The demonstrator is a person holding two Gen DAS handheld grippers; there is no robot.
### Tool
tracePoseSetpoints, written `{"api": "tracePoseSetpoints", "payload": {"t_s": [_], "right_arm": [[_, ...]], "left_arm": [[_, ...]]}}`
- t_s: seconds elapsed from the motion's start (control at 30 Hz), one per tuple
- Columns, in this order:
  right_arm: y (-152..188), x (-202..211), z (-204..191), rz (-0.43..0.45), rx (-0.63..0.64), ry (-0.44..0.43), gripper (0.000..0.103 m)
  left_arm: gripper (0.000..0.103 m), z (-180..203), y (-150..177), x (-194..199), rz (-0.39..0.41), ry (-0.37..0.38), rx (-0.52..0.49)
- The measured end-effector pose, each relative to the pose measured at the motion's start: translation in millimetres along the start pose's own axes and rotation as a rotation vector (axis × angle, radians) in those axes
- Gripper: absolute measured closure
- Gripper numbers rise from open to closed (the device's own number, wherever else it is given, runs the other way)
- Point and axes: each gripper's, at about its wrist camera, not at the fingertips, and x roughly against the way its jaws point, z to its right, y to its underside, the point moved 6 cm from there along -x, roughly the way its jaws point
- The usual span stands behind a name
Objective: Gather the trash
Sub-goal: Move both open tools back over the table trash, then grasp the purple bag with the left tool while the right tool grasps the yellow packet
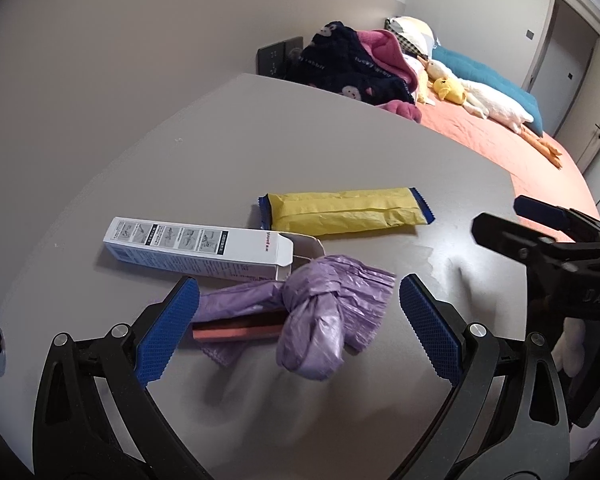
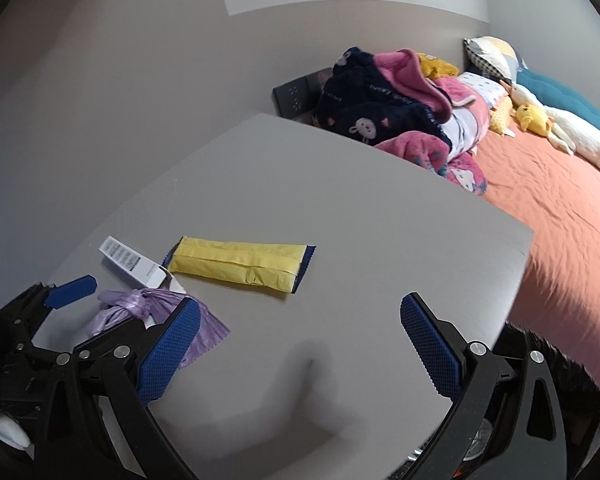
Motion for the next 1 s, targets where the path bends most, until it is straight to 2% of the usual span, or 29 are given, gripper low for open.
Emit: {"api": "tracePoseSetpoints", "payload": {"t_s": [0.07,0.23,0.37,0.4,0.43,0.53,0.83,1.0], "right_arm": [[-1.7,-9.6,-2.7,-0.015,0.015,0.003,0.003],[-7.0,-30.5,-10.6,-0.046,0.05,0.005,0.003],[-11.7,-42.9,-18.8,-0.065,0.097,0.005,0.003],[-12.2,-45.7,-20.7,-0.067,0.108,0.006,0.003],[-13.1,-48.7,-22.9,-0.071,0.119,0.008,0.003],[-15.5,-55.2,-28.5,-0.078,0.142,0.007,0.003],[-19.2,-76.4,-43.7,-0.106,0.239,0.002,0.003],[-17.1,-88.8,-49.6,-0.127,0.312,0.017,0.003]], "left_arm": [[0.008,-2.5,0.2,-3.5,0.0,0.0,-0.004],[0.033,-3.7,1.6,-12.8,-0.023,0.04,-0.015],[0.048,-4.2,2.1,-19.1,-0.039,0.066,-0.023],[0.054,-4.1,1.7,-19.9,-0.039,0.076,-0.022],[0.064,-3.7,1.2,-20.3,-0.036,0.081,-0.023],[0.08,-3.7,-0.4,-16.8,-0.021,0.119,-0.012],[0.082,-13.1,-7.0,5.4,0.025,0.127,0.014],[0.082,-24.4,-6.7,19.4,0.042,0.1,0.033]]}}
